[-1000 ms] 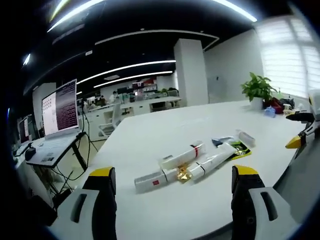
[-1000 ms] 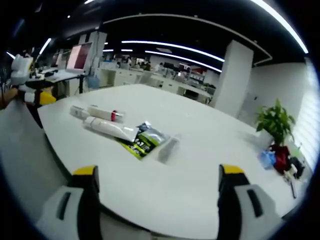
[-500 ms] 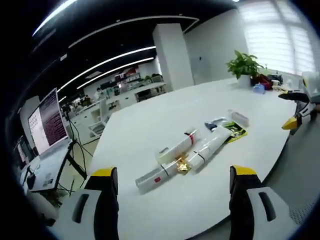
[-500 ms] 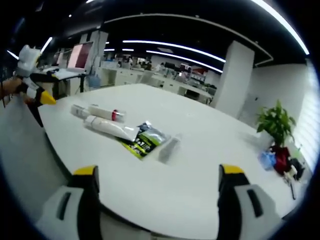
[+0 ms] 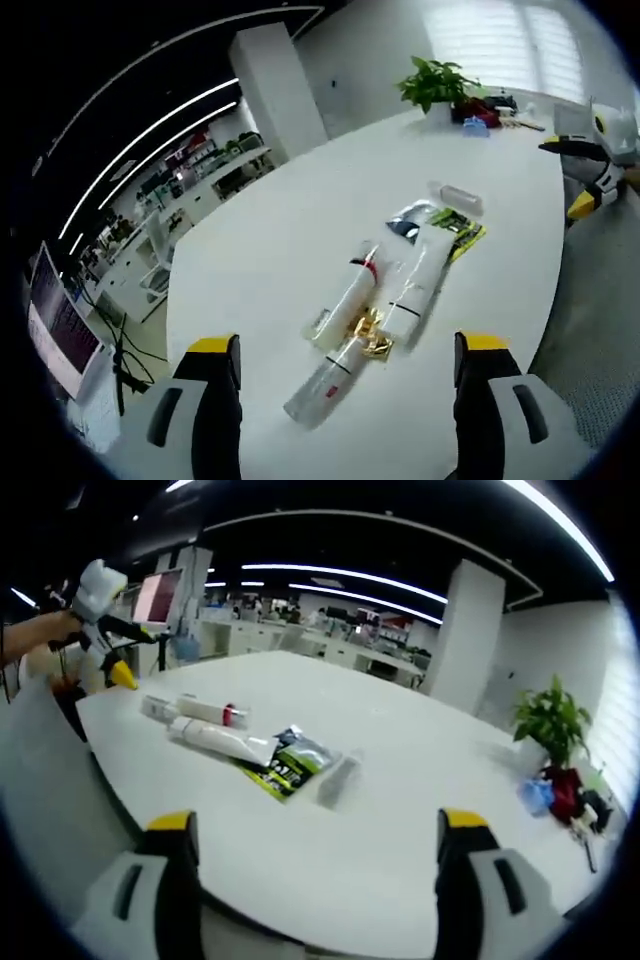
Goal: Arrange the skincare products in the storage area until every visible bottle or jar stands upright without overlapping.
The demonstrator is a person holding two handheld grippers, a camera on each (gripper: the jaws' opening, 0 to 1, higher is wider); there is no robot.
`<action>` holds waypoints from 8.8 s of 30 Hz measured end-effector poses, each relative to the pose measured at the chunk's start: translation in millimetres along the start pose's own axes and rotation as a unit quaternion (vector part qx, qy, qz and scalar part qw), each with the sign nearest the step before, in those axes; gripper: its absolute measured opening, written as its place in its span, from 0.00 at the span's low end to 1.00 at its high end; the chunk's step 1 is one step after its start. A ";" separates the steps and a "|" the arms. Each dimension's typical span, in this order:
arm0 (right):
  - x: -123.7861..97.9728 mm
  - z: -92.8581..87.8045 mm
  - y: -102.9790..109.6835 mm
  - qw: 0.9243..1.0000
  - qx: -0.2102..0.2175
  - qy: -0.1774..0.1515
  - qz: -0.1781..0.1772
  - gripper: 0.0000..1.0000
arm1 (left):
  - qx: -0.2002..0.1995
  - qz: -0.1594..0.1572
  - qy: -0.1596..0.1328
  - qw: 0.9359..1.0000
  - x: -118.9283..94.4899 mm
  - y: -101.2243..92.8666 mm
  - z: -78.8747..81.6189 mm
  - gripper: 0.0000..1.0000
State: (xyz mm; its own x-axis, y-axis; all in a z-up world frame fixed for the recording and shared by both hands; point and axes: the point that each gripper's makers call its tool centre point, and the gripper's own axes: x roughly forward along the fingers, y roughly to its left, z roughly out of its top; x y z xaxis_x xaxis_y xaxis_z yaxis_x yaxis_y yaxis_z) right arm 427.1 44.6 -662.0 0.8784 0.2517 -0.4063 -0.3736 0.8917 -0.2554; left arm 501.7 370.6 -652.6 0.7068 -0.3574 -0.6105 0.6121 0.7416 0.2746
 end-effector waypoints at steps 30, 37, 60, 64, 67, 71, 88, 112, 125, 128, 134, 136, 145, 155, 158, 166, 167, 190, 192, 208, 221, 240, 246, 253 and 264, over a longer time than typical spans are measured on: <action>0.6 -3.6 -5.0 1.000 0.018 0.004 -0.008 0.99 | 0.078 -0.180 0.143 0.970 133.5 -5.8 9.7 0.55; 0.8 -4.5 -5.9 1.000 0.020 0.008 -0.011 0.98 | 0.075 -0.198 0.168 0.963 154.5 -9.9 1.2 0.46; 0.8 -7.2 -8.8 0.999 0.027 0.017 -0.021 0.97 | 0.140 -0.221 0.192 0.946 168.9 -18.8 -13.5 0.26; 0.5 -6.9 -8.8 0.999 0.027 0.016 -0.021 0.97 | 0.144 -0.211 0.185 0.949 166.7 -16.7 -13.9 0.25; 0.2 -5.7 -8.9 0.999 0.025 0.013 -0.022 0.96 | 0.138 -0.199 0.173 0.955 161.5 -9.3 -9.9 0.25; 0.3 -5.5 -7.4 1.000 0.021 0.013 -0.017 0.96 | 0.119 -0.187 0.141 0.965 151.8 -0.1 5.8 0.25; 0.0 -3.9 -4.7 1.000 0.021 0.007 -0.005 0.95 | 0.075 -0.188 -0.050 0.978 93.2 -38.0 111.6 0.25; 43.1 85.5 -8.9 0.970 0.172 -0.094 0.143 0.45 | -0.052 -0.322 -0.146 0.934 88.1 -160.8 148.7 0.25; 71.4 108.7 22.1 0.934 0.225 -0.111 0.254 0.40 | -0.064 -0.407 -0.152 0.898 75.7 -187.9 140.1 0.25; 73.1 112.2 26.6 0.933 0.211 -0.111 0.269 0.38 | -0.057 -0.421 -0.149 0.893 74.0 -194.4 137.4 0.25; 78.4 113.0 25.5 0.935 0.206 -0.106 0.270 0.33 | -0.056 -0.421 -0.150 0.893 79.9 -200.5 136.8 0.25; 78.6 114.2 24.9 0.936 0.204 -0.109 0.267 0.32 | -0.053 -0.417 -0.153 0.894 81.6 -200.3 138.3 0.25; 86.2 113.5 30.4 0.952 0.120 -0.108 0.261 0.30 | -0.024 -0.399 -0.149 0.904 95.5 -205.9 136.3 0.25; 96.0 103.5 34.6 0.955 0.105 -0.088 0.261 0.30 | -0.014 -0.393 -0.129 0.910 107.8 -205.5 127.3 0.25; 100.6 100.1 36.3 0.956 0.104 -0.080 0.262 0.30 | -0.014 -0.393 -0.121 0.911 112.4 -205.9 123.8 0.25; 108.5 104.8 34.1 0.958 0.094 -0.079 0.258 0.30 | -0.016 -0.387 -0.121 0.914 126.9 -195.5 129.9 0.25; 110.7 105.5 33.1 0.959 0.091 -0.079 0.257 0.30 | -0.015 -0.385 -0.120 0.915 129.3 -193.9 130.8 0.25; 114.9 100.7 18.2 0.972 0.035 -0.079 0.219 0.30 | 0.059 -0.341 -0.132 0.929 148.9 -190.9 142.3 0.26; 113.7 100.1 18.1 0.972 0.038 -0.079 0.217 0.31 | 0.059 -0.345 -0.132 0.927 148.0 -193.1 142.0 0.26; 104.0 95.0 16.5 0.978 0.039 -0.081 0.190 0.31 | 0.115 -0.343 -0.139 0.922 129.9 -199.2 139.1 0.29; 92.3 91.6 7.8 0.981 0.047 -0.069 0.177 0.51 | 0.161 -0.288 -0.044 0.943 130.9 -148.0 93.4 0.40; 52.5 80.9 1.7 0.986 0.054 -0.040 0.155 0.84 | 0.157 -0.255 0.090 0.950 159.0 -118.1 25.2 0.39; 44.7 76.4 6.7 0.986 0.057 -0.034 0.154 0.91 | 0.160 -0.243 0.100 0.952 160.7 -116.3 19.7 0.32; 36.3 77.6 9.5 0.985 0.066 -0.040 0.152 0.92 | 0.146 -0.248 0.100 0.953 159.9 -117.9 20.1 0.32; 33.6 76.4 17.8 0.984 0.074 -0.041 0.158 0.92 | 0.154 -0.241 0.091 0.954 157.0 -119.6 20.9 0.31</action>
State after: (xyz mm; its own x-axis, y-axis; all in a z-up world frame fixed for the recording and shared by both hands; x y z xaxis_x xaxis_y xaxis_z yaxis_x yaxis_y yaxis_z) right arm 472.8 97.7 -613.2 0.7490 0.5490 -0.3708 -0.5893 0.8079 0.0059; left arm 546.8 213.9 -765.7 0.2611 -0.4895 -0.8320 0.9455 0.3034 0.1183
